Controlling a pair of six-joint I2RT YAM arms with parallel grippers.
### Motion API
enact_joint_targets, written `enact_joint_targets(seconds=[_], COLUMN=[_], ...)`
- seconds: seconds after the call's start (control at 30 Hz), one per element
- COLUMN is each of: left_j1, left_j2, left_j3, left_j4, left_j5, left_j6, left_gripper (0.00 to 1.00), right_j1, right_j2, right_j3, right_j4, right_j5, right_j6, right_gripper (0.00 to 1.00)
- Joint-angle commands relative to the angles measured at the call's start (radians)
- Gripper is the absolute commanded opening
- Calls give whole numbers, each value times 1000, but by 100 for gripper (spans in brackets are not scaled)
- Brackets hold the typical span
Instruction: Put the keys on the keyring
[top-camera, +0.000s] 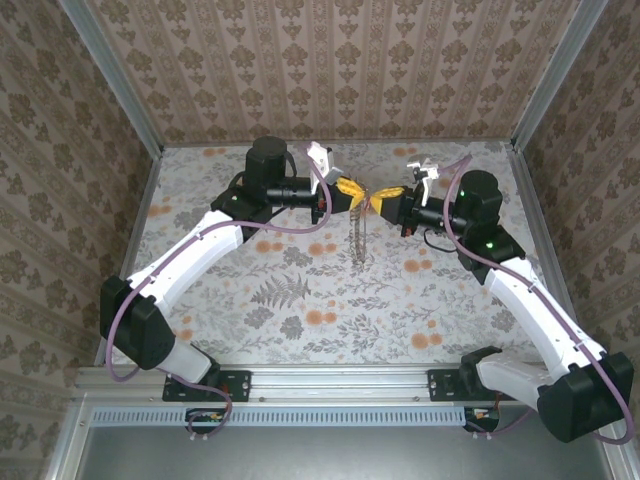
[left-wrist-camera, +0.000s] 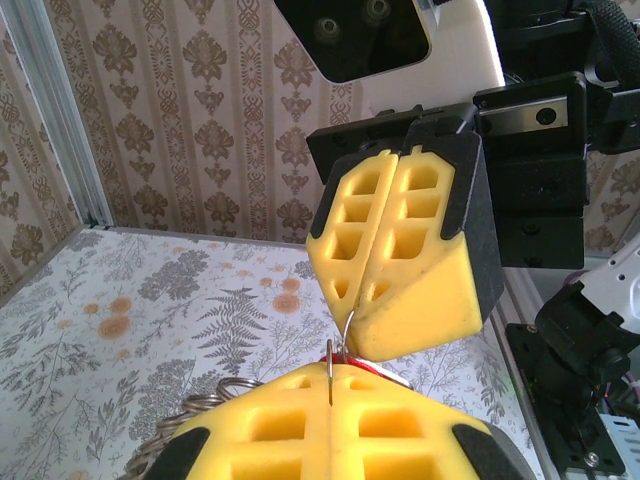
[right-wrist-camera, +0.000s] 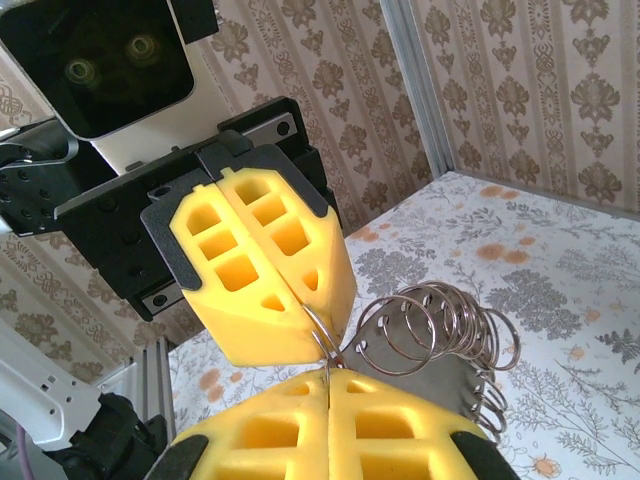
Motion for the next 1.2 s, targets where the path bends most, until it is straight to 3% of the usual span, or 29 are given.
enact_joint_targets(seconds=[0.0,1.17], left_j1=[-8,-9], left_j2=[-21,-12], left_j3=[39,42], left_j4=[22,18], left_j5=[20,48], left_j6=[20,16], left_gripper=[0,0], right_j1=[8,18], right_j2=[10,17], right_j3=[41,65], right_j4=[18,0], right_j5=[-18,28], right_j6=[-12,-39], right_gripper=[0,0])
